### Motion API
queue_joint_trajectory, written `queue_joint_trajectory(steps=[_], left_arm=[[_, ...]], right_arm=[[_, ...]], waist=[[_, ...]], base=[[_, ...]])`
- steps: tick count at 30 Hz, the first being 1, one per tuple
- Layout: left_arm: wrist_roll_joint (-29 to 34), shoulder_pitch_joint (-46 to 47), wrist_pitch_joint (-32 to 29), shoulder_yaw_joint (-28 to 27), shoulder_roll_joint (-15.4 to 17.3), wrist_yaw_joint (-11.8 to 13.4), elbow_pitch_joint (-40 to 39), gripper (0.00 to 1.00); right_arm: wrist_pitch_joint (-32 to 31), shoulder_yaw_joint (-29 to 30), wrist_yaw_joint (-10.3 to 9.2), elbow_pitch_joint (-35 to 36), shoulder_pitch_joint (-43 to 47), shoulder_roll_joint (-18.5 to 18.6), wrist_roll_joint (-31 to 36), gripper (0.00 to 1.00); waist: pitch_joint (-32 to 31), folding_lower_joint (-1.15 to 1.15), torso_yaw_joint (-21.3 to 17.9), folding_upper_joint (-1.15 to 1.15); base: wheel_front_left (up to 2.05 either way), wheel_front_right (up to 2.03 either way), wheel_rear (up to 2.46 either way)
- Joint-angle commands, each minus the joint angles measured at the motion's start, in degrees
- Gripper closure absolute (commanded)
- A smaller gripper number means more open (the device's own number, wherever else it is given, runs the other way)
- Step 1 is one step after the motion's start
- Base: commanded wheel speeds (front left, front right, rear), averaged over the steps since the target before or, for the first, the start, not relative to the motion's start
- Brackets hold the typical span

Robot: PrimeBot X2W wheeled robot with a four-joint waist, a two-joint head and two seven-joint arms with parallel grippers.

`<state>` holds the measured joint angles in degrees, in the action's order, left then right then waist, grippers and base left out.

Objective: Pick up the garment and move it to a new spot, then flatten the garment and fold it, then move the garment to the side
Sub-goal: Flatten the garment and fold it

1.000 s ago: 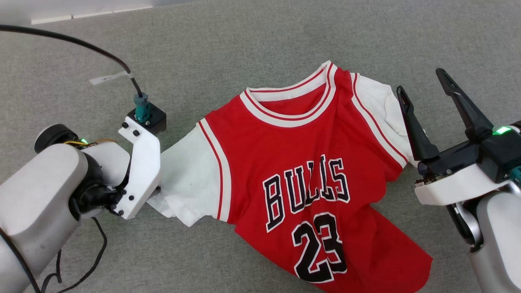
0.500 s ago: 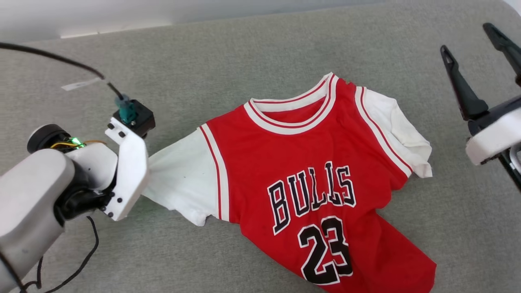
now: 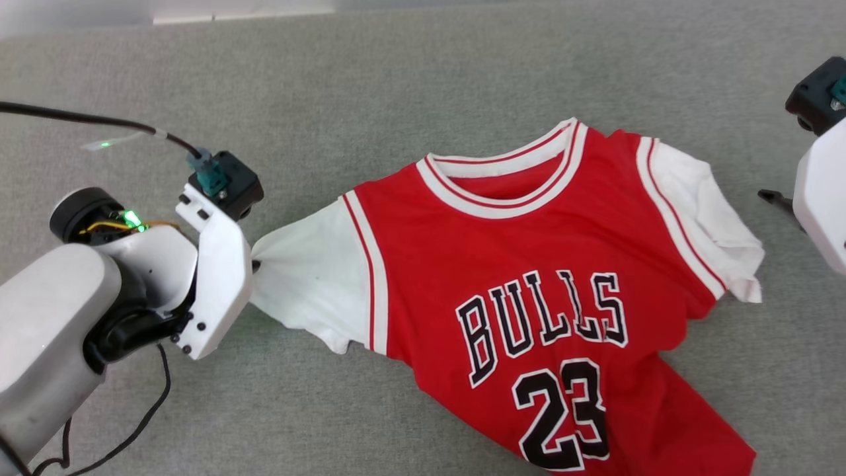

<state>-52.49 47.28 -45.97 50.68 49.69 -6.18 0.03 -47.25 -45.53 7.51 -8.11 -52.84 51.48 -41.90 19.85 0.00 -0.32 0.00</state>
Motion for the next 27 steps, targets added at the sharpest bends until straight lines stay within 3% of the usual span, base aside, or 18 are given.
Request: queue_joint_trajectory(steps=[1,5,12,17,18,19,27], left_arm=[[0.4,0.9,0.2,-0.1,-0.5,0.2,-0.1,1.00],[1.1,2.5,0.4,-0.1,-1.8,0.1,-0.1,1.00],[2.0,3.9,1.5,0.2,-2.7,-0.2,0.8,1.00],[2.1,4.1,2.3,0.5,-2.5,-0.5,1.7,1.00],[2.0,3.9,2.5,0.6,-2.4,-0.5,1.9,1.00],[1.9,3.6,2.8,0.6,-2.4,-0.6,2.1,1.00],[2.5,2.5,8.2,-0.9,-1.7,-0.5,2.8,1.00]], right_arm=[[-1.0,-1.0,-0.05,-1.6,-1.6,-0.2,-1.1,0.00],[-2.6,-2.8,-0.04,-7.6,-4.1,-3.2,-4.9,0.00],[0.8,-7.0,-0.04,-17.9,-2.7,-8.9,-7.0,0.00],[4.0,-11.4,-0.04,-21.2,-0.5,-11.1,-9.1,0.00],[5.4,-11.6,-0.03,-21.3,-0.9,-11.3,-9.6,0.88],[6.8,-11.5,-0.03,-21.5,-1.4,-11.3,-10.2,1.00],[19.8,-9.2,-0.04,-19.2,-6.2,-7.8,-13.9,1.00]], waist=[[1.8,0.00,1.4,0.00],[4.2,0.00,2.6,0.00],[7.3,0.00,3.2,0.00],[7.4,0.00,2.8,0.00],[7.1,0.00,2.5,0.00],[6.7,0.00,2.4,0.00],[1.2,0.00,0.8,0.00]], base=[[0.00,0.00,0.00],[0.00,0.00,0.00],[0.00,0.00,0.00],[0.00,0.00,0.00],[0.00,0.00,0.00],[0.00,0.00,0.00],[0.00,0.00,0.00]])
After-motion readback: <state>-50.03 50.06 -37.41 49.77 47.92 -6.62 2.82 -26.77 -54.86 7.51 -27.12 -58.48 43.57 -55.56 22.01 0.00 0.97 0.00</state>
